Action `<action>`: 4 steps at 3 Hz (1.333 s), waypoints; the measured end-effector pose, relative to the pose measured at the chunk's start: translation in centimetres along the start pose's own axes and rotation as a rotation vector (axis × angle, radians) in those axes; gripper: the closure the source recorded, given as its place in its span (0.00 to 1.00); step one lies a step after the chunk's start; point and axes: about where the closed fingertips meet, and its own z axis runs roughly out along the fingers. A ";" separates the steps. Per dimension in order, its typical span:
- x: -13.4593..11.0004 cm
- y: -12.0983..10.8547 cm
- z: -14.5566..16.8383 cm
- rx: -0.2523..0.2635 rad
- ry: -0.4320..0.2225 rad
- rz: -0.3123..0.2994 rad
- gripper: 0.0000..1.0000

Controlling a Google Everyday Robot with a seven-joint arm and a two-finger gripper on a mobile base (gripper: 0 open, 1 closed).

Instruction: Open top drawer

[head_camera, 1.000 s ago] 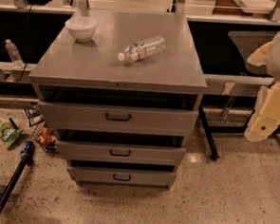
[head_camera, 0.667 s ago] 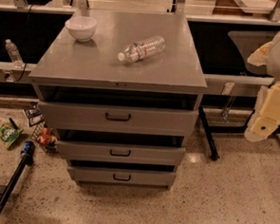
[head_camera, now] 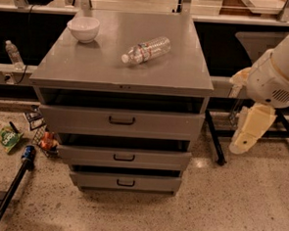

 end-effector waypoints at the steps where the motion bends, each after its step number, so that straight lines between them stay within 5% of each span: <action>1: -0.6 -0.4 4.7 -0.036 -0.060 -0.070 0.00; 2: -1.1 -1.1 9.3 -0.051 -0.109 -0.154 0.00; 4: -1.2 -1.1 9.4 -0.049 -0.110 -0.160 0.00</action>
Offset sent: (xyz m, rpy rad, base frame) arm 0.0583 0.0447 -0.1299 0.1087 -0.0300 0.2854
